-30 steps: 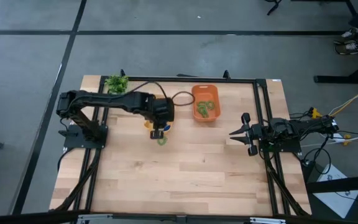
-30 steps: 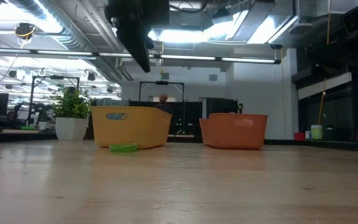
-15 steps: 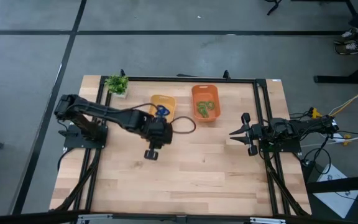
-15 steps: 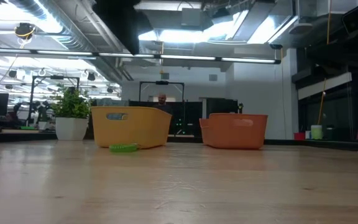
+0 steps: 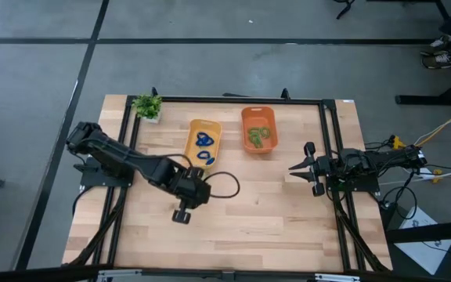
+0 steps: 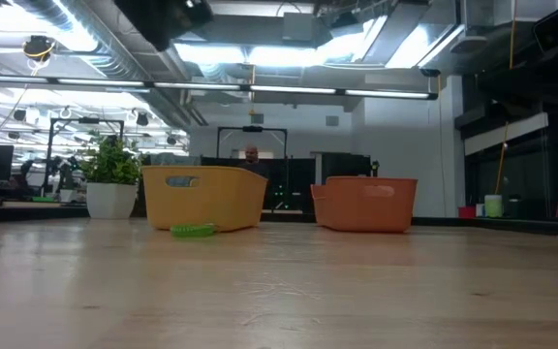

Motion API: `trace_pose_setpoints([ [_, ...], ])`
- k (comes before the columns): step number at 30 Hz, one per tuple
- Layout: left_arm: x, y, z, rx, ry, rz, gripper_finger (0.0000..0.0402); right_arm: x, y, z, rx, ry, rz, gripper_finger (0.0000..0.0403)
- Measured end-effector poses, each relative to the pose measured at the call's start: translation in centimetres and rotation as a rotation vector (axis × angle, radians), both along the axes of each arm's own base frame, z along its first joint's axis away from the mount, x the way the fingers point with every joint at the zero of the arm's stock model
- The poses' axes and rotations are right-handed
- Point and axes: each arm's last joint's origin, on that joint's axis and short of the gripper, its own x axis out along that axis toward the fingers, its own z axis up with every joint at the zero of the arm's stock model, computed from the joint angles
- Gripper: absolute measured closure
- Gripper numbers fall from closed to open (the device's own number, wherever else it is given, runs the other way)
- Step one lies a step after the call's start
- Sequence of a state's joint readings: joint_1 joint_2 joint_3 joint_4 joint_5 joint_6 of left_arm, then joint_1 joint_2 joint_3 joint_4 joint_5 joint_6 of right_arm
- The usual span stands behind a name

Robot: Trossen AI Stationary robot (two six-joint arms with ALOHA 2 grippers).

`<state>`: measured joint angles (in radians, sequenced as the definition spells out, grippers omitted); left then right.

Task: Sort items
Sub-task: Put the green keychain into the orange bin

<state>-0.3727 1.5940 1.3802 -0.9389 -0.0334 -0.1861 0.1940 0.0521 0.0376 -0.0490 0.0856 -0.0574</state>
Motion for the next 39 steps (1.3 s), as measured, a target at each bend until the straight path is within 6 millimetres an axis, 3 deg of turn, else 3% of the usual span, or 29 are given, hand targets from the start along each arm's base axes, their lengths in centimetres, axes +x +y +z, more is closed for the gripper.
trace_pose_setpoints([
  [10, -2.4, -2.9, -3.0, 0.043, 0.075, 0.083, 0.0311, 0.0, 0.0, 0.0, 0.000, 0.000, 0.000, 0.0327],
  [19, -2.9, -3.7, -5.3, 0.128, -0.037, 0.166, 0.0253, 0.0, 0.0, 0.0, 0.000, 0.000, 0.000, 0.0327],
  [29, -3.0, -1.5, -8.5, 0.306, -0.121, 0.273, 0.0208, 0.0, 0.0, 0.0, 0.000, 0.000, 0.000, 0.0327],
  [39, -2.1, 0.8, -11.2, 0.233, -0.160, 0.260, 0.0210, 0.0, 0.0, 0.0, 0.000, 0.000, 0.000, 0.0327],
])
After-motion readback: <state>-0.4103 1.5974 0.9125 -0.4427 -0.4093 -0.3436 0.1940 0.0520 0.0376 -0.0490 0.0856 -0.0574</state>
